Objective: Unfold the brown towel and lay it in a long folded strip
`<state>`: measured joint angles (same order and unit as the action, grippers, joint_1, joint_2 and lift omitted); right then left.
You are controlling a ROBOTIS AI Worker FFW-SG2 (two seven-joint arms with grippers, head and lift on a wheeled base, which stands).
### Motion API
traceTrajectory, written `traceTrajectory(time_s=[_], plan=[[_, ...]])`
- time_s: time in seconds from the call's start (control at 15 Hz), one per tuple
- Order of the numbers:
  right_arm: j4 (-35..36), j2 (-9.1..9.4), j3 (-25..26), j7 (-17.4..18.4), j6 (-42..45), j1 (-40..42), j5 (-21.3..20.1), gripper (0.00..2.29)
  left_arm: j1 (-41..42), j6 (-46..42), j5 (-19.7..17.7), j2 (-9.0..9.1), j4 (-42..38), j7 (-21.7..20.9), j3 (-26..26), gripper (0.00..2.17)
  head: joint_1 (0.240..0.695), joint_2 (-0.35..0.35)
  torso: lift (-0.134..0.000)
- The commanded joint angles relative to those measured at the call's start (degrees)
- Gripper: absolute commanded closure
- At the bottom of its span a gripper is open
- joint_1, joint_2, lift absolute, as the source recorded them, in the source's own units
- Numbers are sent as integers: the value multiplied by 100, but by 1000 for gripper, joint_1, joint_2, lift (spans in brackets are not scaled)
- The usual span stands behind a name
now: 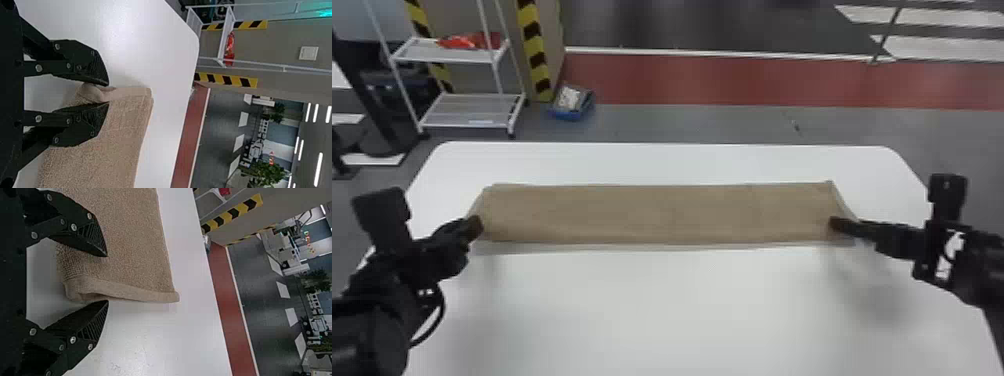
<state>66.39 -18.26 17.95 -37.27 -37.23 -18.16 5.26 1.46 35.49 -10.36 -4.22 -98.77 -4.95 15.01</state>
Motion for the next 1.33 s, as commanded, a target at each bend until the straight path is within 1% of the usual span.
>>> traceTrajectory(time_s=[0.0, 0.07, 0.13, 0.27, 0.33, 0.4, 0.47, 0.53, 0.6, 0.67, 0.8, 0.87, 1.07, 1.27], plan=[[14, -2, -2, 0, -35, -4, -7, 475, 30, 86, -27, 0, -64, -6, 11, 1713, 695, -56, -119], [14, -2, -2, 0, -52, -4, -16, 475, 39, 104, -27, 0, -73, -15, 11, 1713, 695, -56, -119], [14, -2, -11, -9, -70, -4, -25, 569, 48, 121, -27, 0, -82, -15, 11, 1713, 695, -57, -119], [14, -2, 7, -193, -211, 5, 11, 883, 65, 139, -27, 0, -134, -15, 2, 1713, 695, -57, -119], [163, -2, 42, -272, -334, 14, 46, 1258, 74, 157, -27, 0, -161, -15, 2, 1713, 695, -56, -119], [278, -2, 86, -299, -404, 58, 37, 1490, 109, 174, -36, 0, -231, -15, 2, 1713, 695, -53, -119], [365, -2, 121, -413, -562, 84, 54, 1598, 162, 192, -54, 9, -319, -15, -7, 1717, 695, -50, -119], [550, -2, 271, -510, -720, 146, 46, 1598, 250, 245, -142, 9, -477, -23, -7, 1717, 695, -49, -119], [752, -2, 358, -518, -826, 242, 46, 1598, 364, 350, -159, 9, -653, -23, -24, 1717, 695, -49, -119], [884, -2, 376, -606, -966, 295, 72, 1598, 434, 368, -159, 17, -749, 3, -42, 1717, 695, -53, -119], [1227, -2, 596, -668, -1230, 480, 116, 1598, 584, 649, -150, 35, -952, 3, -24, 1713, 695, -66, -119], [1341, -2, 701, -712, -1318, 594, 116, 1598, 698, 649, -150, 35, -1092, 3, -24, 1713, 695, -70, -119], [1666, -2, 851, -782, -1582, 858, 221, 1598, 1111, 895, -168, 70, -1497, 12, -42, 1713, 695, -85, -119], [1974, -2, 991, -835, -1793, 1156, 248, 1598, 1331, 877, -159, 123, -1620, 12, -95, 1710, 695, -107, -119]])
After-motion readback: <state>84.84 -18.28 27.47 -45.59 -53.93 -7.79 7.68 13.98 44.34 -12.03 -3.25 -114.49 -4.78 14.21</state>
